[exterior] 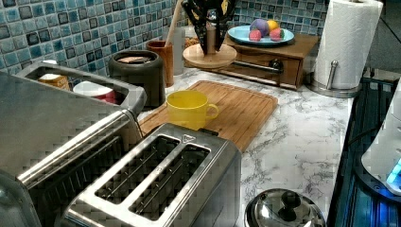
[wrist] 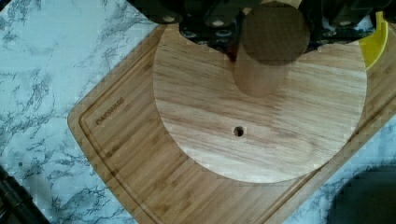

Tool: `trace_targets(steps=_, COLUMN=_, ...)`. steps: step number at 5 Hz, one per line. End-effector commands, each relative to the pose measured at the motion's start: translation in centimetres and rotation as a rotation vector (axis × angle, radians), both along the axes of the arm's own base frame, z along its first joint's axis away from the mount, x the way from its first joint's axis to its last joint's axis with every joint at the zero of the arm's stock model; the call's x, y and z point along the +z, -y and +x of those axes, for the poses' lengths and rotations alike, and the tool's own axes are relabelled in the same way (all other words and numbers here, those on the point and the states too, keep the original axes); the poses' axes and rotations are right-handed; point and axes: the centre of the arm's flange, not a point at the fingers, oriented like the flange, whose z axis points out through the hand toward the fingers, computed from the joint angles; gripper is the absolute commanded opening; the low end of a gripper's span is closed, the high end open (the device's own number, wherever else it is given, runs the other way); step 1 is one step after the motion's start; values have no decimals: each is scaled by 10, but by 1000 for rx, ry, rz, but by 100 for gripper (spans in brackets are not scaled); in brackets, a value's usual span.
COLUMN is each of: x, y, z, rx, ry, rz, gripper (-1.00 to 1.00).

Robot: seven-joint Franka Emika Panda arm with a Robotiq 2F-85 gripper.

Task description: Open the lid of the tea container.

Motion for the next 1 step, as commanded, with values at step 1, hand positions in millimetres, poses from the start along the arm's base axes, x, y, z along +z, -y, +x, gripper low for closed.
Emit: trace_targets(steps=1, x=228, y=14, z=31, rx=-35, ry=454, rz=55, gripper=-100)
